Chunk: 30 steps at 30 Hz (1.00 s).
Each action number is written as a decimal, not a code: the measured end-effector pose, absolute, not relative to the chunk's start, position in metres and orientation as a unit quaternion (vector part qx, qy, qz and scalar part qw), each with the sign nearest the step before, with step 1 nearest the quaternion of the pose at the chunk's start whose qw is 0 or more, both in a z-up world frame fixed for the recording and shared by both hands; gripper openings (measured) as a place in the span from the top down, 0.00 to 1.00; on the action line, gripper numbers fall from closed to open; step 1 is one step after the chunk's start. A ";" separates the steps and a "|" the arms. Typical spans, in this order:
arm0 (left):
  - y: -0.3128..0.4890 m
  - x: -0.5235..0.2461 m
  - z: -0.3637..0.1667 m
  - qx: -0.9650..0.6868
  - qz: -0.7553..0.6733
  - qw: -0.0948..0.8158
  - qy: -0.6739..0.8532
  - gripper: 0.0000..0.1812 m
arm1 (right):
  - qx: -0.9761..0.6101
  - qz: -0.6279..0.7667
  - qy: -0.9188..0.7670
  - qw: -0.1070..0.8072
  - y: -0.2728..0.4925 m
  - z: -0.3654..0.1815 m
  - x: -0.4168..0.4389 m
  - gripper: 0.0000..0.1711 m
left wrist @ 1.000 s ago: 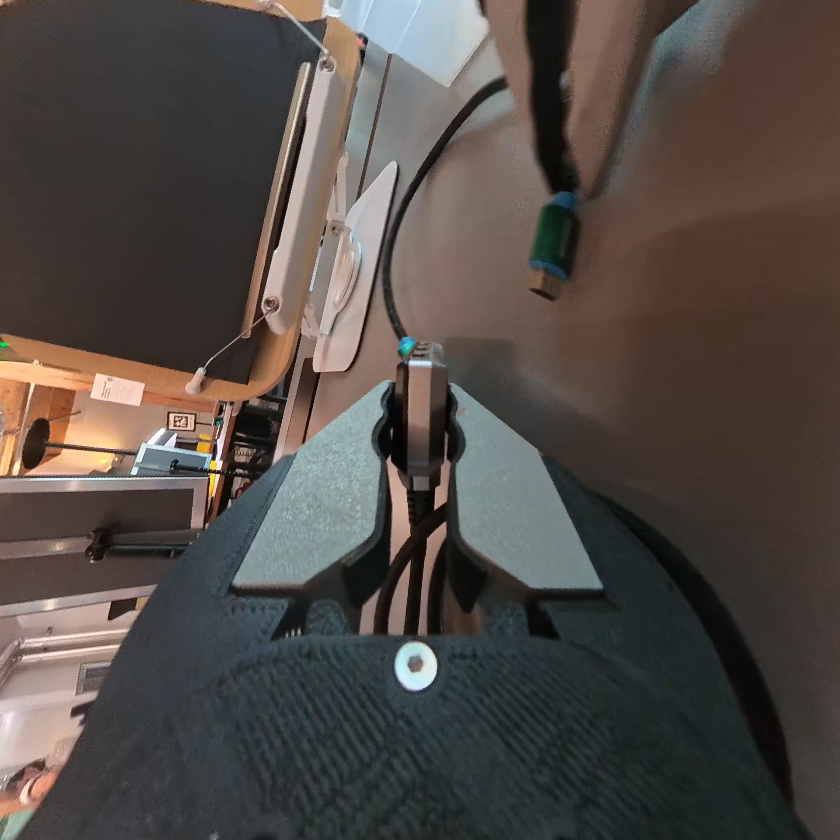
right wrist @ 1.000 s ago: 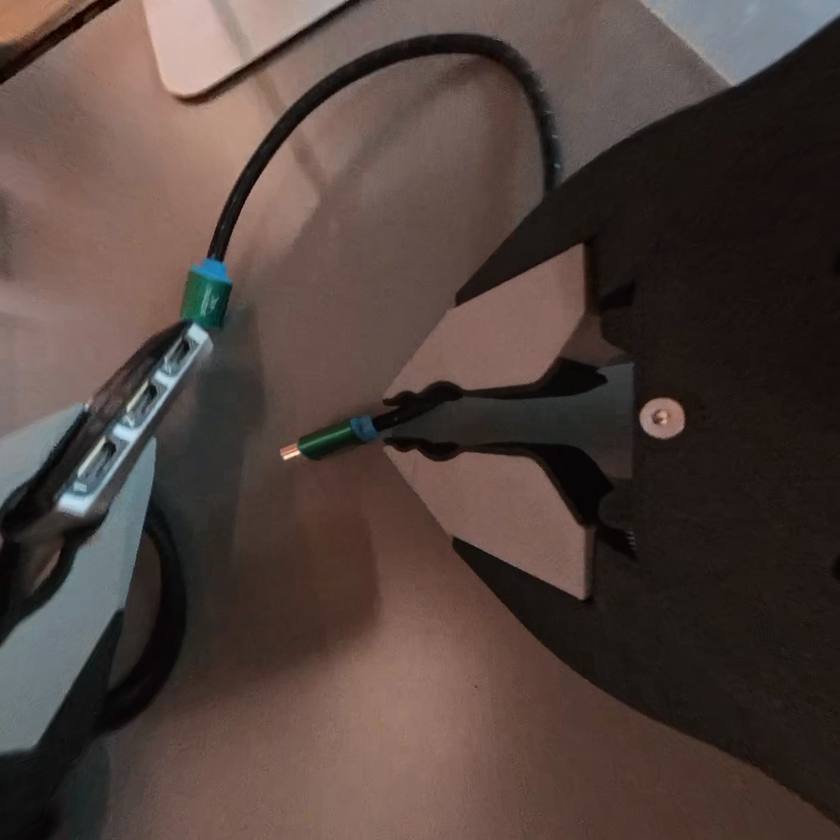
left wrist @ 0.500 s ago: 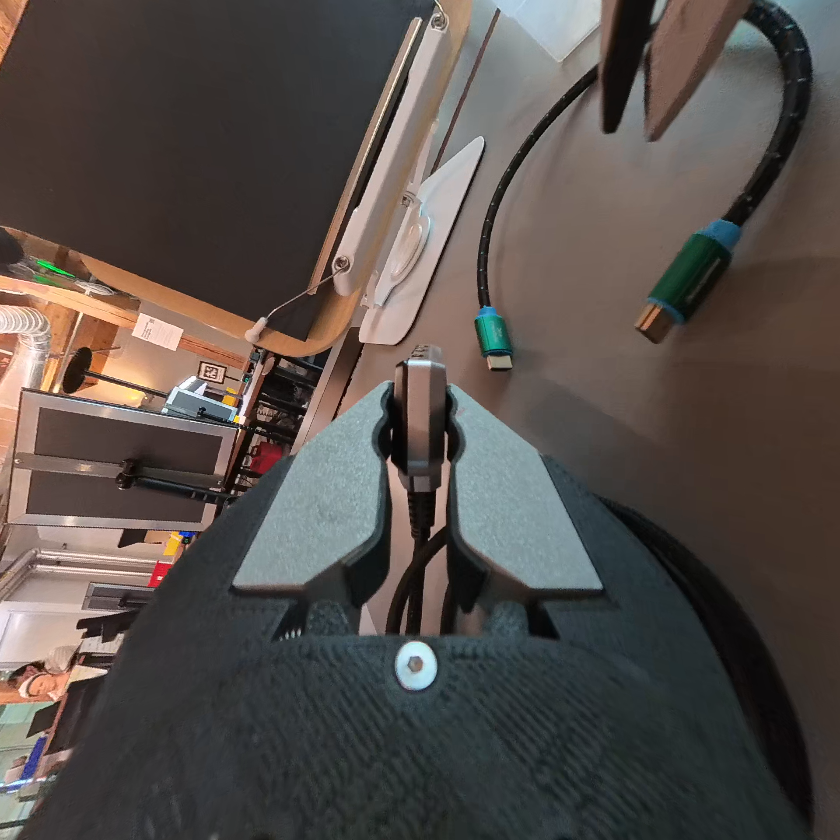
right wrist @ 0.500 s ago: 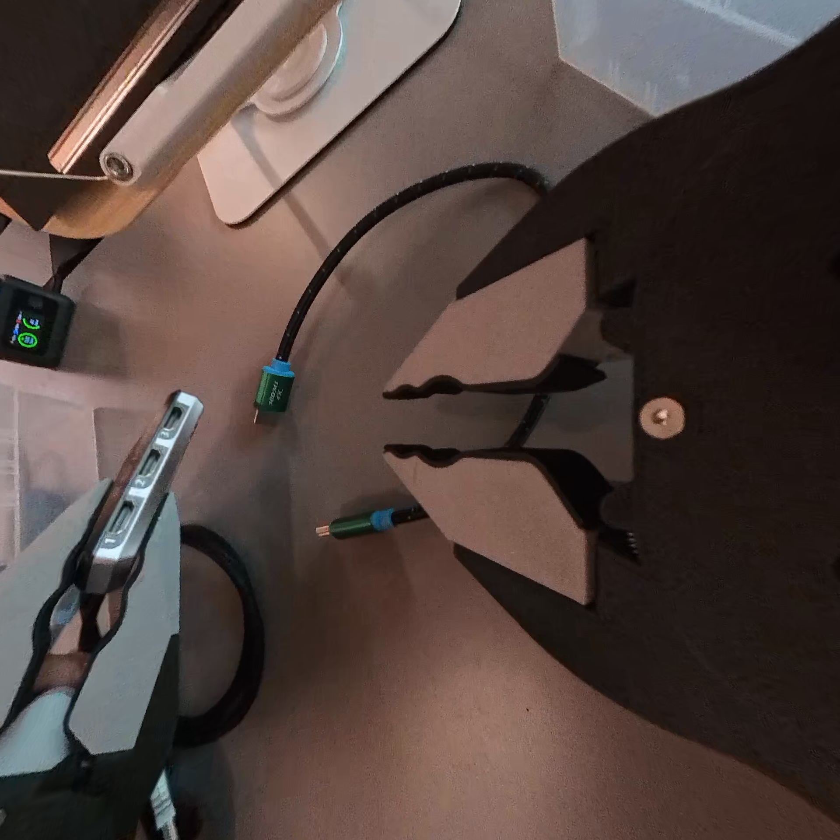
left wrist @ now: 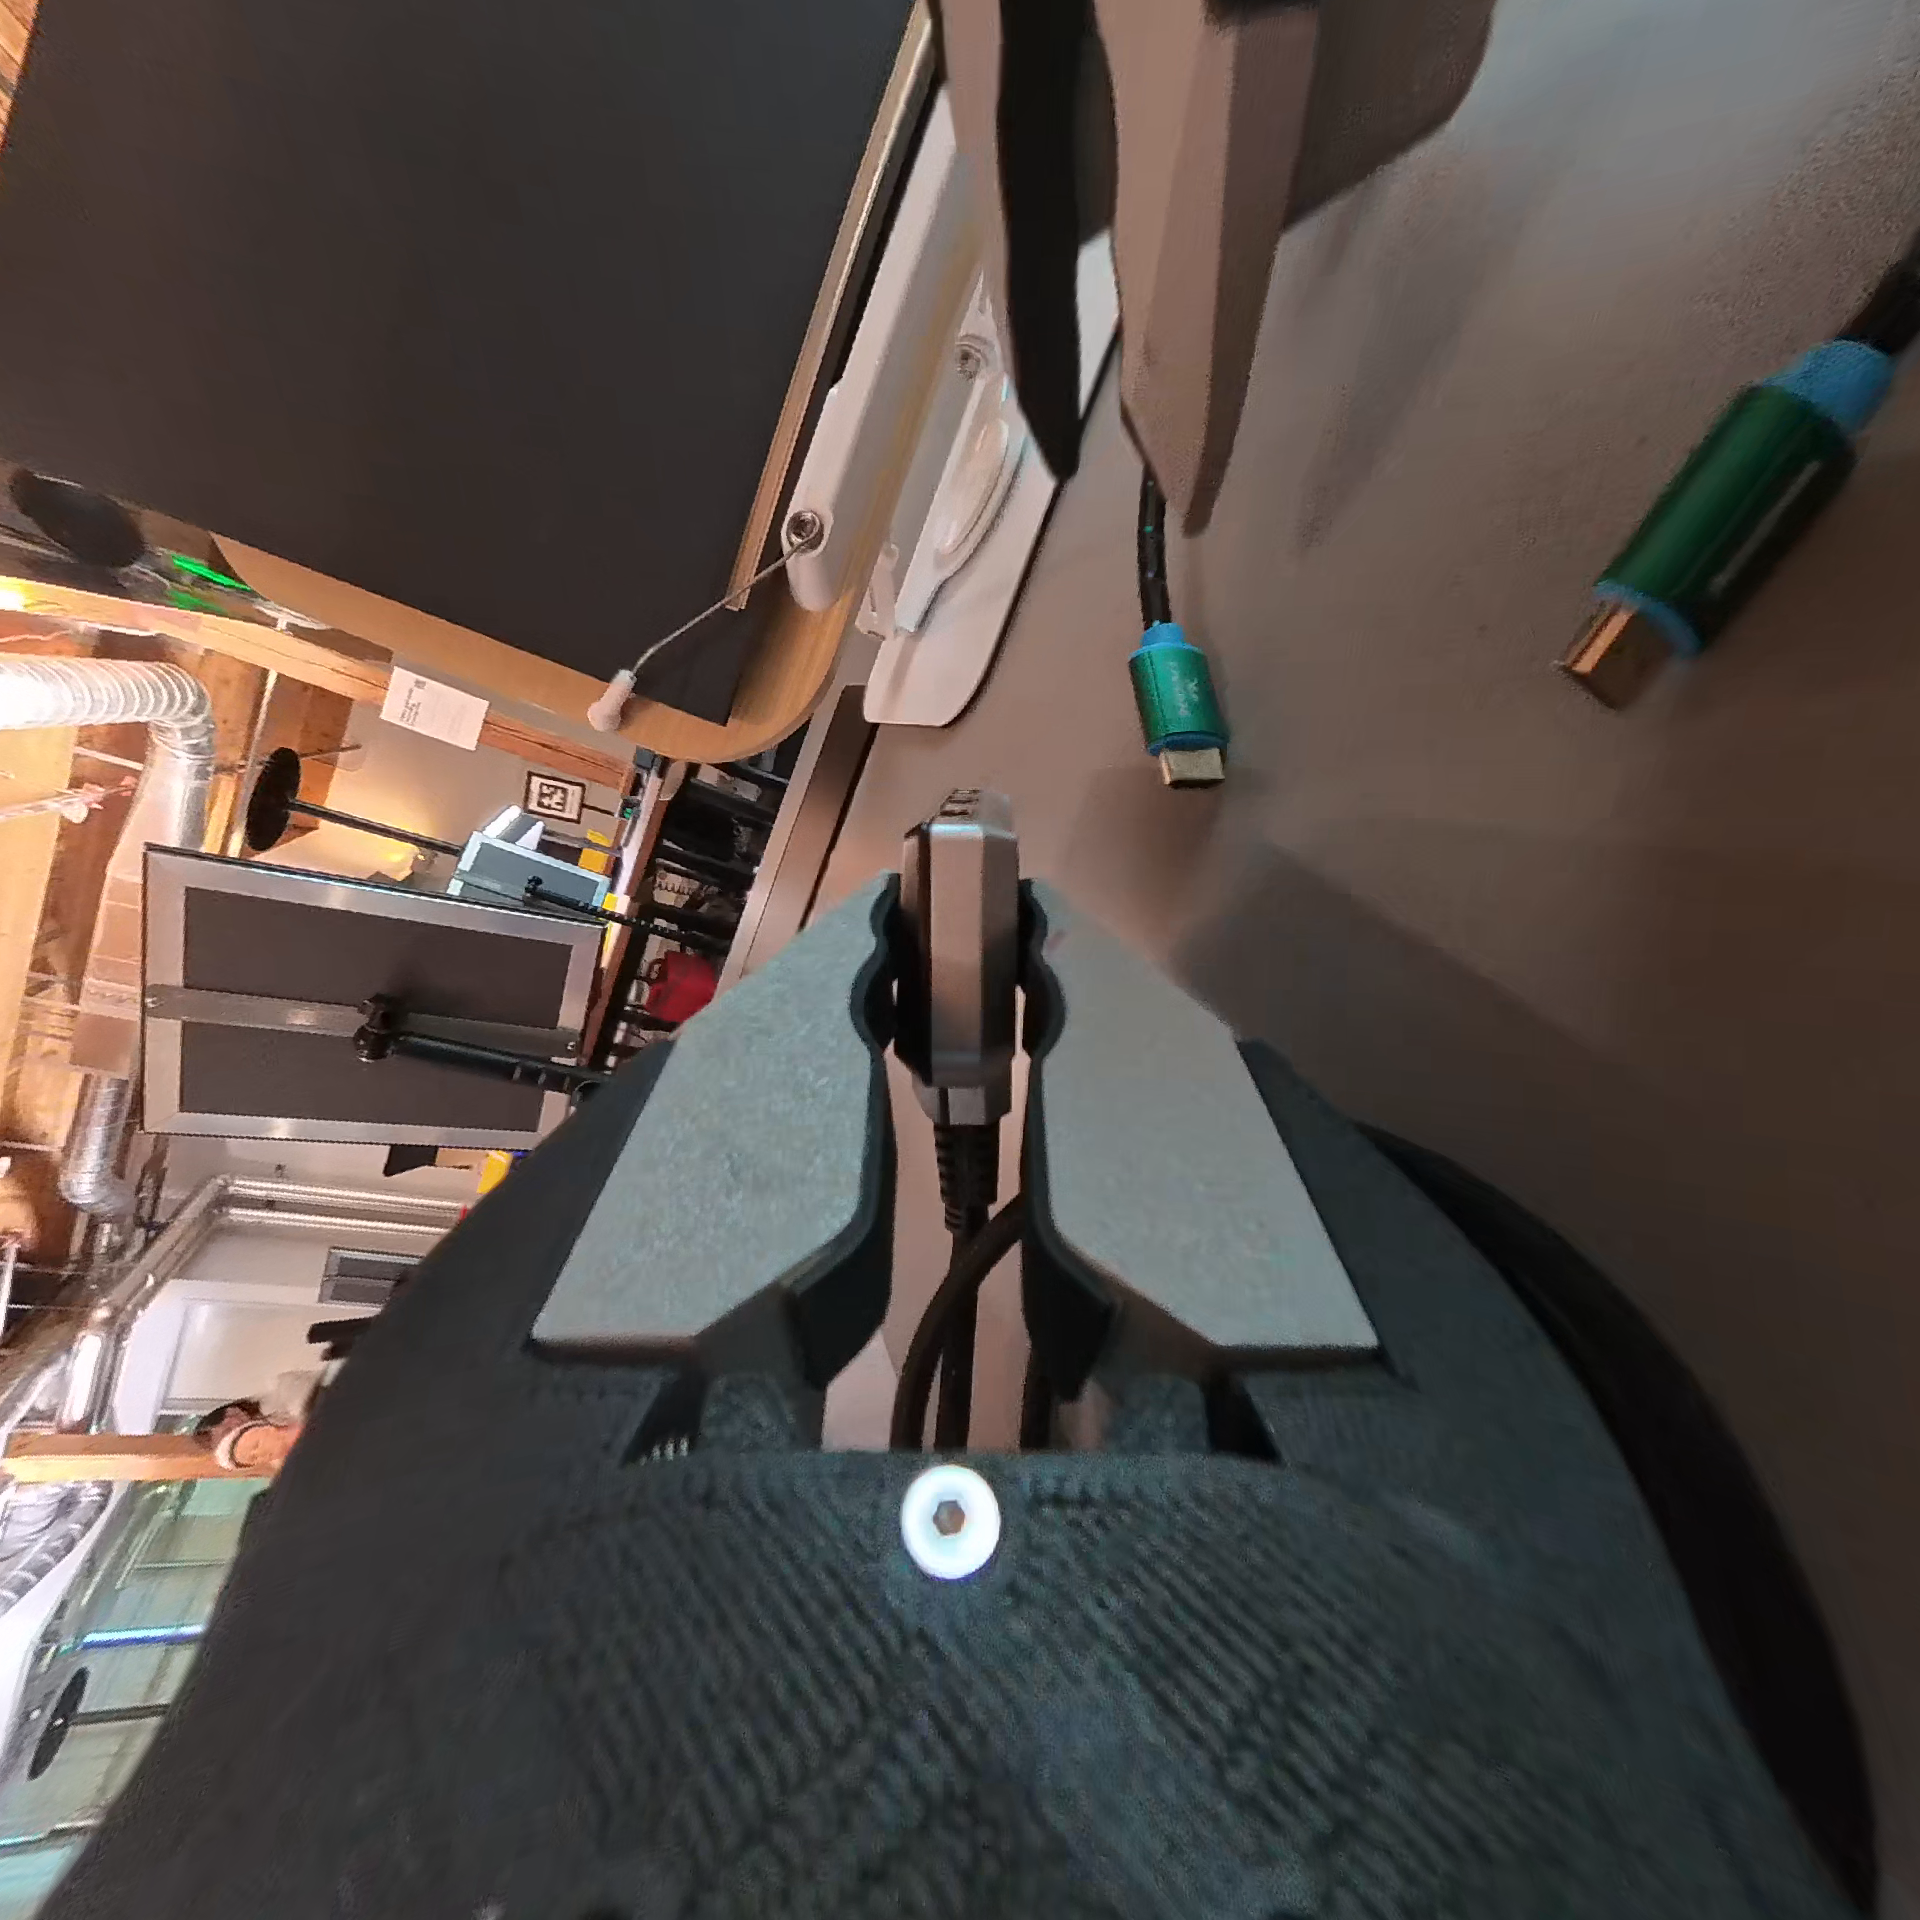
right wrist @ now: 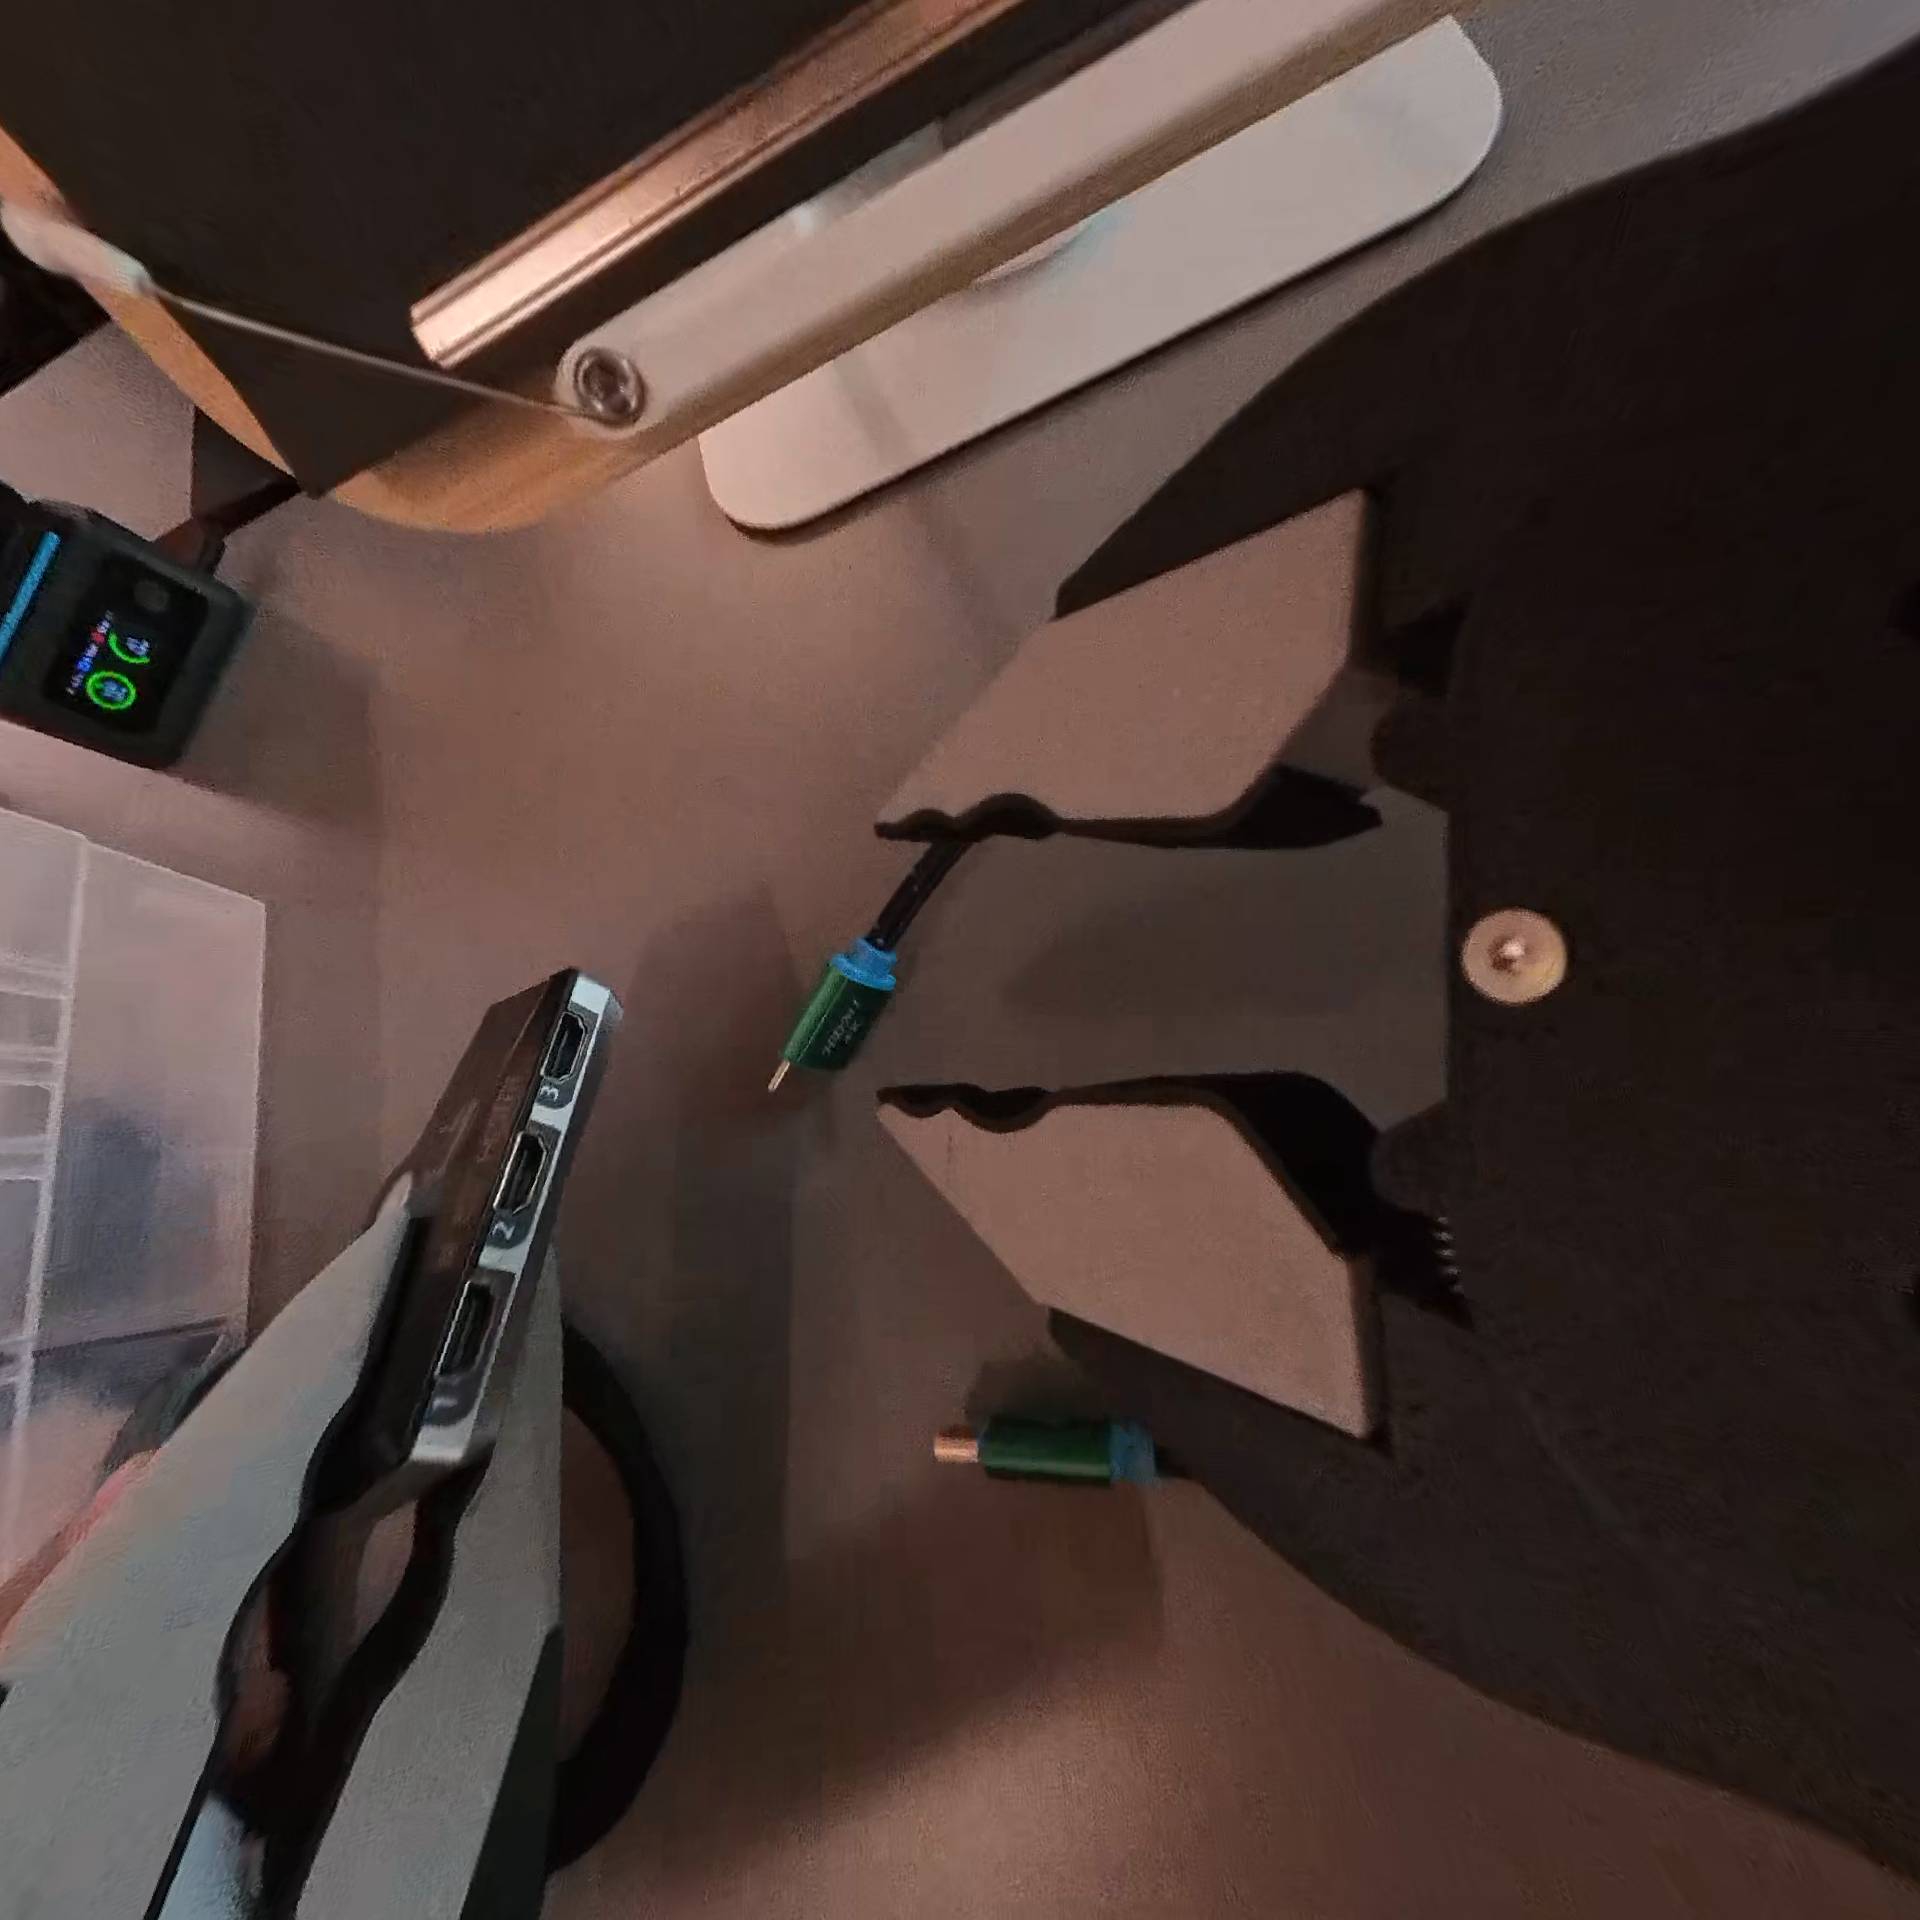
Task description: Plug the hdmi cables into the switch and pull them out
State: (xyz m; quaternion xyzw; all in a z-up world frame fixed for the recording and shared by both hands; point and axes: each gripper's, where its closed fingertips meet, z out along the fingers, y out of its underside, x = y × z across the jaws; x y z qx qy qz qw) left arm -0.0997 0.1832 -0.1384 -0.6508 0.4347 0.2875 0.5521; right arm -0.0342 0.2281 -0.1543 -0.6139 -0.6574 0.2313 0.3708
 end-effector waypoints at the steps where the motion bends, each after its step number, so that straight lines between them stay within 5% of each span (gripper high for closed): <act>1: 0.183 -0.100 -0.138 -0.648 0.291 0.552 0.437 0.90 | -0.610 0.229 -0.664 0.368 0.232 -0.159 -0.039 0.74; 16: 0.184 -0.090 -0.149 -0.642 0.274 0.542 0.468 0.90 | -0.541 0.057 -0.735 0.406 0.260 -0.194 -0.048 0.92; 22: 0.182 -0.085 -0.152 -0.631 0.295 0.533 0.480 0.90 | -0.535 0.063 -0.730 0.420 0.255 -0.188 -0.056 0.80; 30: 0.185 -0.080 -0.156 -0.621 0.320 0.520 0.492 0.90 | -0.568 0.150 -0.697 0.412 0.257 -0.193 -0.061 0.85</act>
